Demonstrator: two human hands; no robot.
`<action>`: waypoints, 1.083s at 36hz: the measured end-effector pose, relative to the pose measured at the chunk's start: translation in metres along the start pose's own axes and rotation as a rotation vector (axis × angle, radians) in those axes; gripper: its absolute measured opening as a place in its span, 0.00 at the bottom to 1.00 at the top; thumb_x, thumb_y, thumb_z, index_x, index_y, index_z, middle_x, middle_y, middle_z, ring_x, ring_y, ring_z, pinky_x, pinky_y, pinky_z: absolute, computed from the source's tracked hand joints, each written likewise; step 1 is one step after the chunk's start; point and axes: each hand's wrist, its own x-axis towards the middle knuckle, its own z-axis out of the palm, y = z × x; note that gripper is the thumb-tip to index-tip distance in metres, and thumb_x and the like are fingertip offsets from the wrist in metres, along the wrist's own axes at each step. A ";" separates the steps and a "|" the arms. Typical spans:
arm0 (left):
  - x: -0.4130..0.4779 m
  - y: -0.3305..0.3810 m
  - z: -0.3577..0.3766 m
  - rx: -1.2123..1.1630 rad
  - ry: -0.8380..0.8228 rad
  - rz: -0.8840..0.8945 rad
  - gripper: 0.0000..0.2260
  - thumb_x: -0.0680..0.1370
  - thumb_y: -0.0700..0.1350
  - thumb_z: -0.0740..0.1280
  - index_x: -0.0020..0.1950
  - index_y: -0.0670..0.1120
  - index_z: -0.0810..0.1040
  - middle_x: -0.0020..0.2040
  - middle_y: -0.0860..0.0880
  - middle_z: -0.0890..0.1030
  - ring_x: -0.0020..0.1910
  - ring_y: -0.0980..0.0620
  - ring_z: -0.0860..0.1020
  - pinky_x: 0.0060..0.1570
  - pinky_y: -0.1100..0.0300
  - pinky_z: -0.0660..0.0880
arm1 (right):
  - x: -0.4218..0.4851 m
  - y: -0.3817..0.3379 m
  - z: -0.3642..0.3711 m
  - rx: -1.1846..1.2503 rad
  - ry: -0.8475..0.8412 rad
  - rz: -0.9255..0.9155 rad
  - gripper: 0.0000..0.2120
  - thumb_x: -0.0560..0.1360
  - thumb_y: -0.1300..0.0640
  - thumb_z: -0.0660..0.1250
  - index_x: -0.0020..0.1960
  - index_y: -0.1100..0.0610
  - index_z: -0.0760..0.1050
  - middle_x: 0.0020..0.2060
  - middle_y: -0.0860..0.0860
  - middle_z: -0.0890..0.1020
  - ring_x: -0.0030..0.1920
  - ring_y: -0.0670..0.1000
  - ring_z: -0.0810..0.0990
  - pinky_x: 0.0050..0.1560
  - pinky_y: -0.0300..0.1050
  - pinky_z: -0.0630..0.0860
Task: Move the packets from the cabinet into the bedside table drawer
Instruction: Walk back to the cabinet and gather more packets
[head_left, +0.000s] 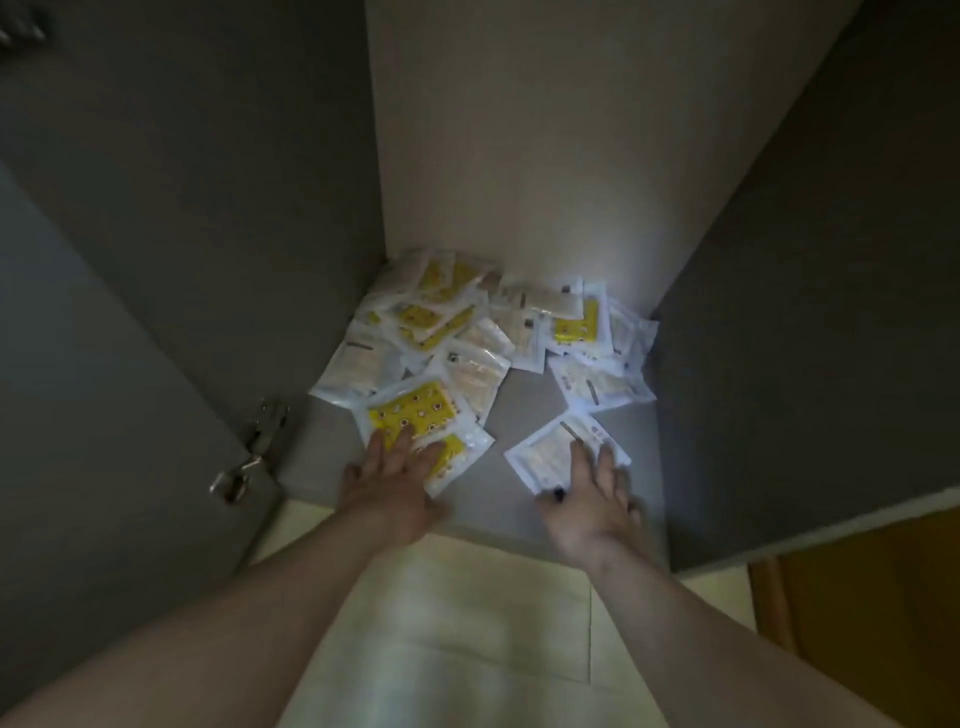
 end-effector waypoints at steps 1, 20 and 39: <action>0.001 -0.001 0.001 0.020 0.009 -0.006 0.33 0.79 0.61 0.56 0.76 0.60 0.39 0.76 0.51 0.32 0.75 0.44 0.33 0.72 0.44 0.44 | 0.004 0.000 -0.001 -0.009 0.002 -0.008 0.33 0.79 0.47 0.55 0.77 0.48 0.41 0.76 0.50 0.36 0.76 0.55 0.39 0.74 0.53 0.44; -0.010 -0.006 0.020 0.304 0.288 0.142 0.35 0.72 0.68 0.58 0.75 0.56 0.54 0.76 0.41 0.58 0.73 0.33 0.58 0.66 0.27 0.50 | 0.009 -0.008 0.019 -0.023 -0.034 -0.278 0.36 0.75 0.34 0.55 0.77 0.49 0.49 0.77 0.48 0.40 0.76 0.48 0.38 0.74 0.53 0.39; 0.013 -0.069 -0.023 0.203 0.233 0.086 0.53 0.66 0.65 0.71 0.75 0.59 0.34 0.74 0.51 0.28 0.72 0.42 0.28 0.72 0.43 0.40 | 0.051 -0.072 0.022 -0.254 -0.130 -0.475 0.31 0.78 0.36 0.50 0.75 0.39 0.39 0.74 0.41 0.31 0.75 0.53 0.32 0.71 0.65 0.36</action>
